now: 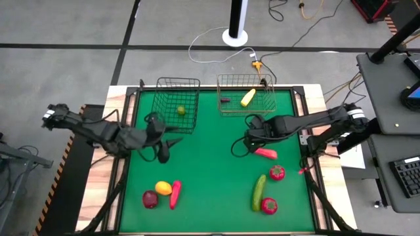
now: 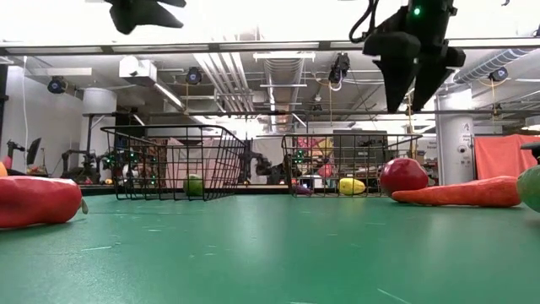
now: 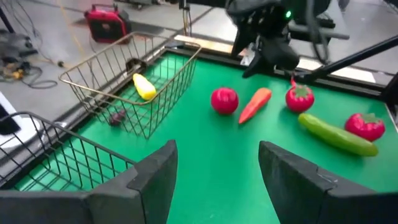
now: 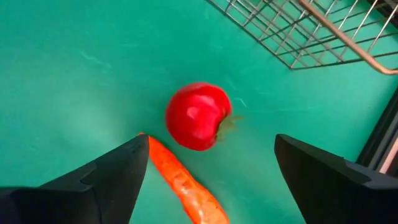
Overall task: Sort produce into baskets
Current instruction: Put the top tomato into the black wire basket
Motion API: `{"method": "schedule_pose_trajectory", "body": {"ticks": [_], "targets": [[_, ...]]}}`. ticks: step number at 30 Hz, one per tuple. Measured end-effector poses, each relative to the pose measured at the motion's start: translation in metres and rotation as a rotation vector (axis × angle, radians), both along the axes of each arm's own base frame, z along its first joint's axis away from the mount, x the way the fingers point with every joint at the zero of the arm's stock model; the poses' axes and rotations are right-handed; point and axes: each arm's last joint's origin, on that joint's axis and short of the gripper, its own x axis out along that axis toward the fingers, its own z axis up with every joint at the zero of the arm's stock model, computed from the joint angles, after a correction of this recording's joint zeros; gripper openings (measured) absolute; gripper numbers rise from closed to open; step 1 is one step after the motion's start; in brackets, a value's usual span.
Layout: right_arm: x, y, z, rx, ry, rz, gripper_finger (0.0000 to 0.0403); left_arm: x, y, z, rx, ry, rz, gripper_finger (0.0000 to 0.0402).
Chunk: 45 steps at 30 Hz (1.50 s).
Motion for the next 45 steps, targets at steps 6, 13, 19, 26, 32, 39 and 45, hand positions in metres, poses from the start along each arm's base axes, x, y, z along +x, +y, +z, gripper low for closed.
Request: {"method": "schedule_pose_trajectory", "body": {"ticks": [6,13,19,26,32,39,45], "targets": [[0.003,-0.003,-0.02,0.014,0.014,-0.012,0.035,-0.004,-0.017,-0.002,0.04,-0.012,0.01,0.0207],[0.001,-0.01,-0.043,0.035,0.008,-0.037,0.0348,-0.002,-0.022,-0.005,0.042,-0.005,0.014,0.0207],[-0.001,-0.016,-0.06,0.051,-0.009,-0.048,0.0348,0.001,-0.024,-0.008,0.05,0.009,0.015,0.0207],[-0.003,-0.019,-0.078,0.058,-0.044,-0.049,0.0348,0.006,-0.026,-0.013,0.066,0.029,0.024,0.0207],[-0.006,-0.024,-0.092,0.052,-0.069,-0.048,0.0348,0.006,-0.026,-0.013,0.08,0.029,0.046,0.0207],[-0.009,-0.028,-0.106,0.04,-0.1,-0.025,0.0341,0.006,-0.025,-0.013,0.086,0.026,0.059,0.0207],[-0.009,-0.028,-0.106,0.038,-0.103,-0.022,0.0302,0.006,-0.025,-0.013,0.086,0.026,0.06,0.0207]]}}
